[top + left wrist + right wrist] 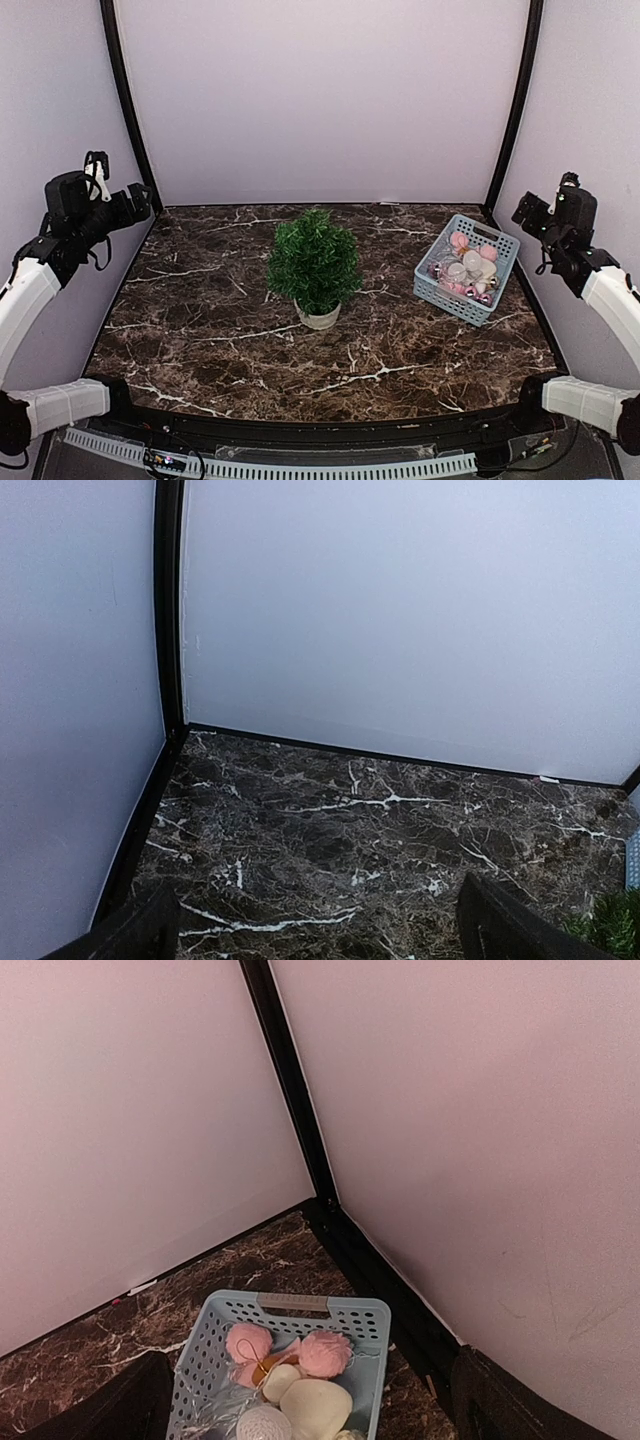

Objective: Decorate the small christmas tree
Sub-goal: Pick up the light string from the bin.

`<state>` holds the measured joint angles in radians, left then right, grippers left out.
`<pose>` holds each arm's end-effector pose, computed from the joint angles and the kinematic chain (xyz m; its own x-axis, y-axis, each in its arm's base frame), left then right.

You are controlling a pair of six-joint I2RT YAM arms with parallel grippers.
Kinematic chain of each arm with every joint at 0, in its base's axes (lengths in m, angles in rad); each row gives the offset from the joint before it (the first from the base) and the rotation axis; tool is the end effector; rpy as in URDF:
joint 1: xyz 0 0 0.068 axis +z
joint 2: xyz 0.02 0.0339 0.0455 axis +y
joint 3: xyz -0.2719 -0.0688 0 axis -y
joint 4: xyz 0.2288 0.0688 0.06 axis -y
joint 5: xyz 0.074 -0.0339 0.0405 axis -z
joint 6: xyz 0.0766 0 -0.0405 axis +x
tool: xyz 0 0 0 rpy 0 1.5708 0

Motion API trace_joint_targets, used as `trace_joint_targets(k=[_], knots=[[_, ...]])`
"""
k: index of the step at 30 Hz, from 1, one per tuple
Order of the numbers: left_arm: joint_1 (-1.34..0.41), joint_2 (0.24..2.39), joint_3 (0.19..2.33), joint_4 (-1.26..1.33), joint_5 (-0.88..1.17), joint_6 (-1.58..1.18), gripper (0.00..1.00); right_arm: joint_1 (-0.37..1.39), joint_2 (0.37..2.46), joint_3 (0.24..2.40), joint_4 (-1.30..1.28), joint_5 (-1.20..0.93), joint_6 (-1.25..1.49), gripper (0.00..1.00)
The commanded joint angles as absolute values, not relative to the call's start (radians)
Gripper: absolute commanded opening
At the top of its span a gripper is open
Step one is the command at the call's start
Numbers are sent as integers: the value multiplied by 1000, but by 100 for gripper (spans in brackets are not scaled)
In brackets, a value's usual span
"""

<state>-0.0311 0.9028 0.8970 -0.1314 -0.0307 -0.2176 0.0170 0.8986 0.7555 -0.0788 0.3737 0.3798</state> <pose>0.2298 -0.0048 0.3650 -0.1336 -0.2117 -0.9681 -0.0288 0.9773 -0.2098 0.2279 -0.0241 0.3210 -0.0782 0.3439 -0.9358 0.3976 0.8715 0.2870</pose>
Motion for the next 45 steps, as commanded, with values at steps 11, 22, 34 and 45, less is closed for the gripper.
trace_joint_targets(k=[11, 22, 34, 45], knots=[[-31, 948, 926, -132, -55, -157, 100, 12, 903, 795, -133, 332, 303, 99], [-62, 1001, 941, -136, 80, -125, 100, 133, 1203, 1015, -381, 282, 305, 91], [-63, 909, 881, -124, 11, -125, 100, 218, 1508, 1039, -284, 108, 477, 78], [-62, 897, 870, -123, -38, -130, 100, 238, 1667, 1041, -178, 81, 511, 63]])
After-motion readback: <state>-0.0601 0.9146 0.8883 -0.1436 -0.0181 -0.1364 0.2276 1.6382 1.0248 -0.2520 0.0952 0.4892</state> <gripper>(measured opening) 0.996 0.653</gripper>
